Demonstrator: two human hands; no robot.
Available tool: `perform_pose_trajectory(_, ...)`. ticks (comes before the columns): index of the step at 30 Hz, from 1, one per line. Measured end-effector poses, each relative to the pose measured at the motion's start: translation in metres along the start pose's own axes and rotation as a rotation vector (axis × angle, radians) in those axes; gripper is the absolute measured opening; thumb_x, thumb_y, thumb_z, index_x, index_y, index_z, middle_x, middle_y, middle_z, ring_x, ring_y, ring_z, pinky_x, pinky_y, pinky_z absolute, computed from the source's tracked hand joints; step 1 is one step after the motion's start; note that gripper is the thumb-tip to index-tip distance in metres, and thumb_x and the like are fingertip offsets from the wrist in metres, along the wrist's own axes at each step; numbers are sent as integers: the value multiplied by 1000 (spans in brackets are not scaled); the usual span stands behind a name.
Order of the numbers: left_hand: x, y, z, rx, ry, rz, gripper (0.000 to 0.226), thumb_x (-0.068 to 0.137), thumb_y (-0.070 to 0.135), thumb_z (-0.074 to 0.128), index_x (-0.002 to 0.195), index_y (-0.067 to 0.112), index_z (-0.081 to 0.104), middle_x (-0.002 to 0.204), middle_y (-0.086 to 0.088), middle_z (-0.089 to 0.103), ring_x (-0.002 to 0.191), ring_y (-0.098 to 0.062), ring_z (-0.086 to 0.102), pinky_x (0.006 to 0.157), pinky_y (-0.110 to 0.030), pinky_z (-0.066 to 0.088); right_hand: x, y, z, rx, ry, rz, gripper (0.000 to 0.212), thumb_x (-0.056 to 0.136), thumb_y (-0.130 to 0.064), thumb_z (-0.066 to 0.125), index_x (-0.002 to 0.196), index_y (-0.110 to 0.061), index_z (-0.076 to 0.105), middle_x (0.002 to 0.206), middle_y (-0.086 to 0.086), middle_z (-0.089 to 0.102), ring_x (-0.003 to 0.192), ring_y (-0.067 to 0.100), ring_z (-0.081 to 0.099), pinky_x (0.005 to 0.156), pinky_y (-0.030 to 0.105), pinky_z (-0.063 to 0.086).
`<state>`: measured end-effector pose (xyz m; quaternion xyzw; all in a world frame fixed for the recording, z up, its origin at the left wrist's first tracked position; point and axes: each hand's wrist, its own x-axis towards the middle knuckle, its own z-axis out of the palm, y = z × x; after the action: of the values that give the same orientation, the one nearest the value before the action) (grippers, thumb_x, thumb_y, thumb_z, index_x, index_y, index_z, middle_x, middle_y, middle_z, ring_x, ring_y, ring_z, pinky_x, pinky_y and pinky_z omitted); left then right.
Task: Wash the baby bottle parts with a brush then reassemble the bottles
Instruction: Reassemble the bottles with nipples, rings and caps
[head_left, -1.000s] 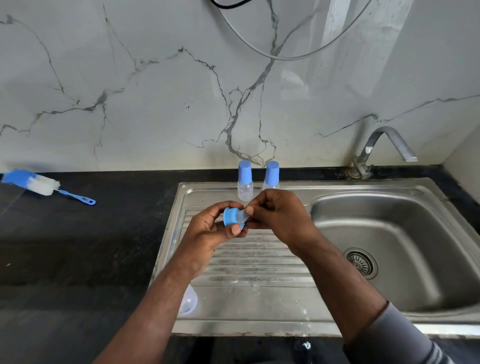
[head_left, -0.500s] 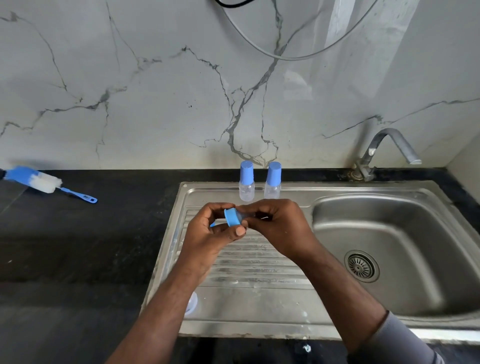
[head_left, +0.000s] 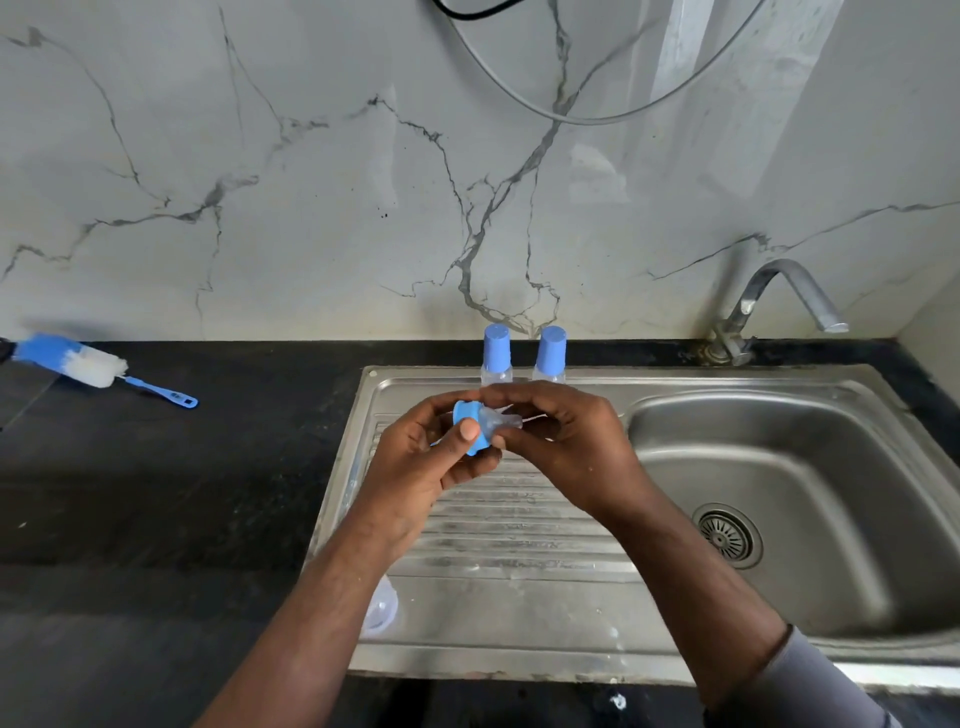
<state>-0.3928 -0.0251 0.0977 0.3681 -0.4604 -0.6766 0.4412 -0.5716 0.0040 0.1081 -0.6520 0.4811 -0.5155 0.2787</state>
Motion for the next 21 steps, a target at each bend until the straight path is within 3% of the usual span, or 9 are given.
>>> perform_pose_trajectory(3, -2, -3, 2, 26, -23, -22, 43, 88, 30, 63, 129, 13, 62, 109, -18, 72, 91, -29, 72, 81, -38, 62, 1, 3, -3, -172, -6, -200, 31, 82, 0, 80, 111, -8, 75, 109, -1, 73, 101, 8, 69, 85, 21, 57)
perform_pose_trajectory(6, -5, -7, 9, -43, 3, -73, 45, 91, 36, 56, 129, 14, 64, 112, -16, 73, 92, -24, 72, 77, -34, 62, 2, 8, -1, -233, -45, -246, 27, 81, 1, 80, 107, -6, 76, 107, 0, 74, 102, 6, 68, 85, 21, 56)
perform_pose_trajectory(12, -6, -7, 2, -15, -6, -174, 41, 93, 37, 54, 124, 14, 69, 96, -13, 71, 83, -23, 71, 73, -31, 61, 3, 13, -3, -191, -85, -105, 22, 80, -1, 81, 100, -9, 80, 94, -8, 76, 87, -2, 70, 79, 10, 50)
perform_pose_trajectory(15, -8, -10, 7, -99, 55, -213, 41, 93, 39, 55, 110, 6, 72, 89, -15, 70, 75, -24, 70, 67, -29, 61, 10, 12, -3, -203, -181, -37, 29, 79, 1, 80, 106, -11, 78, 99, -7, 76, 92, 1, 70, 82, 12, 52)
perform_pose_trajectory(18, -9, -12, 9, -165, 109, -232, 43, 100, 40, 49, 112, 3, 67, 86, -17, 67, 72, -22, 68, 64, -30, 62, 11, 11, 0, -166, -182, 30, 36, 78, 2, 80, 110, -14, 76, 101, -10, 75, 94, 3, 70, 85, 16, 54)
perform_pose_trajectory(21, -9, -10, 7, -110, 107, -233, 46, 100, 44, 47, 111, 5, 68, 87, -19, 66, 72, -22, 68, 64, -30, 61, 10, 14, 1, -100, -151, 46, 25, 78, 2, 81, 100, -10, 79, 92, -10, 77, 87, 6, 71, 79, 13, 52)
